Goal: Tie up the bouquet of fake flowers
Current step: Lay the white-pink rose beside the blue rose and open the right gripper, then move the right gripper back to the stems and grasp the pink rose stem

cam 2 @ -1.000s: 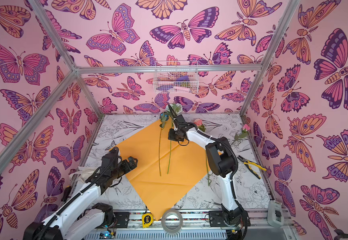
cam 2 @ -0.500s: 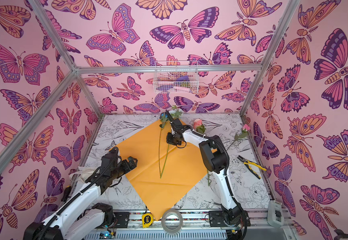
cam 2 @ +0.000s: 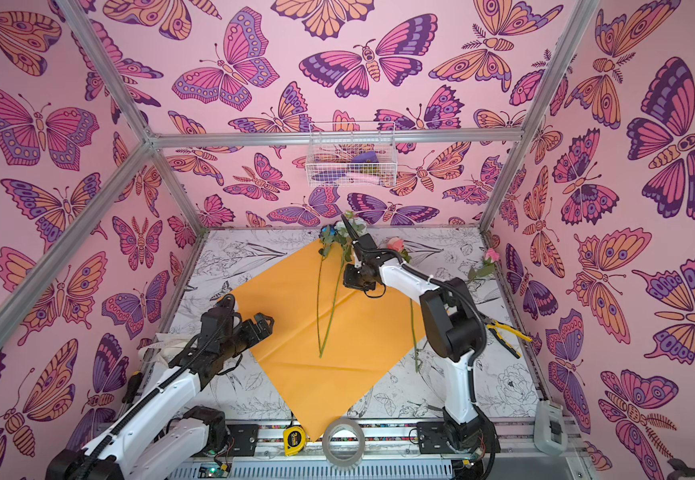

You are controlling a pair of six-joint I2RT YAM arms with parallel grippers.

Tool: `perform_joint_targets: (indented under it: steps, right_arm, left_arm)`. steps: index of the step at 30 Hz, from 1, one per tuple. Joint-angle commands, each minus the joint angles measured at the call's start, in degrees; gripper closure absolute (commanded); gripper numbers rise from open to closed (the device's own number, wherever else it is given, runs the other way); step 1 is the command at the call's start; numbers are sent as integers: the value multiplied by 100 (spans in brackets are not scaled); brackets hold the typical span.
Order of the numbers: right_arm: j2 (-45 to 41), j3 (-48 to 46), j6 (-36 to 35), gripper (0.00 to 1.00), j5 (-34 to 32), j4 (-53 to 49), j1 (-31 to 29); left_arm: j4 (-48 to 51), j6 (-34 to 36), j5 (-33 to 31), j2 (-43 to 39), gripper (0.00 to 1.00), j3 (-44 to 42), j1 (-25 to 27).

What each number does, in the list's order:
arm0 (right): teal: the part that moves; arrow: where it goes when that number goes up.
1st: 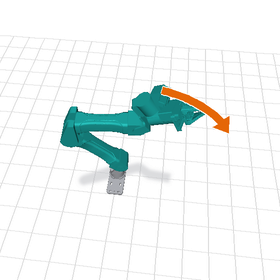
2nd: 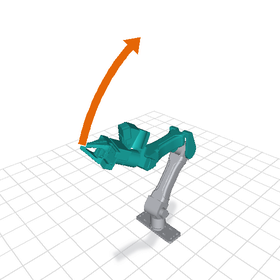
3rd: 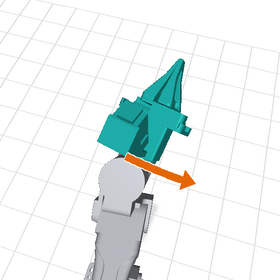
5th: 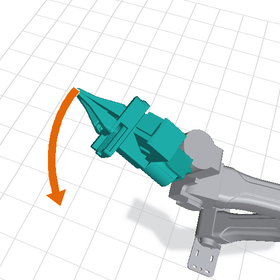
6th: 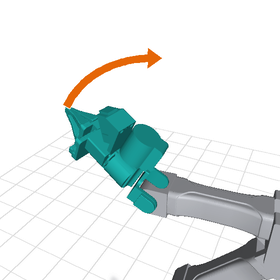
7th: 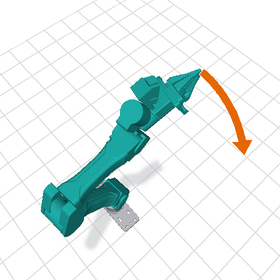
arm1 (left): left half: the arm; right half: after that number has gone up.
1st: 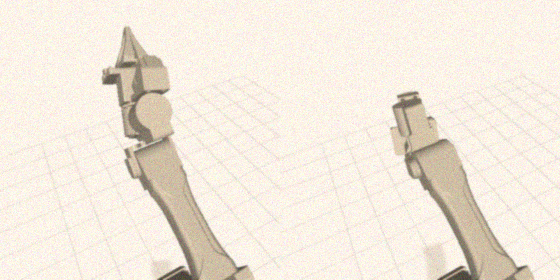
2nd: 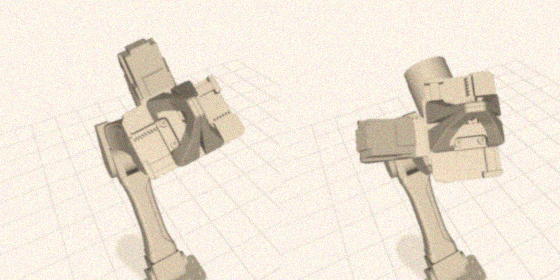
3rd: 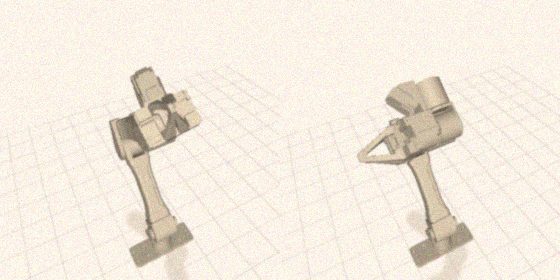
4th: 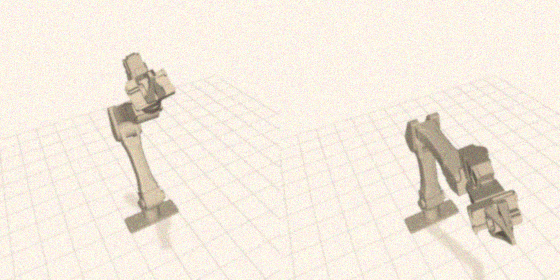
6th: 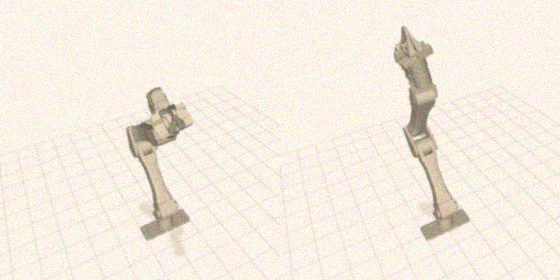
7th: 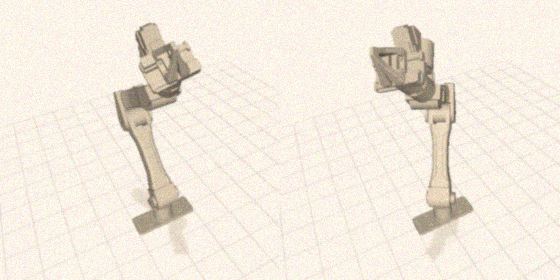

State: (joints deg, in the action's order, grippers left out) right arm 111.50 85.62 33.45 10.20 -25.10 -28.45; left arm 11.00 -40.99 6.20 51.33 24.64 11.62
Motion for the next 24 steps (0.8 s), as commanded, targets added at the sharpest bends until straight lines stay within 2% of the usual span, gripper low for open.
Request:
perform_joint_targets:
  steps: [1, 5, 10, 15, 24]
  right_arm:
    - [-688, -423, -316, 65, -660, -490, 207]
    - [-1342, -1052, -474, 65, -1446, -1022, 589]
    - [-1688, -1557, -674, 66, -1820, -1422, 1128]
    - [-1637, -1816, -718, 68, -1857, -1674, 1323]
    - [-1890, -2768, -448, 72, -1289, -1647, 1324]
  left_arm:
    - [129, 70, -39, -94, 1, -54, -30]
    - [129, 80, -44, -40, 1, -25, -45]
    - [130, 91, -58, 58, 1, 15, -41]
    - [125, 77, -31, 48, 1, 10, -48]
    - [146, 86, -48, -10, 1, -34, -54]
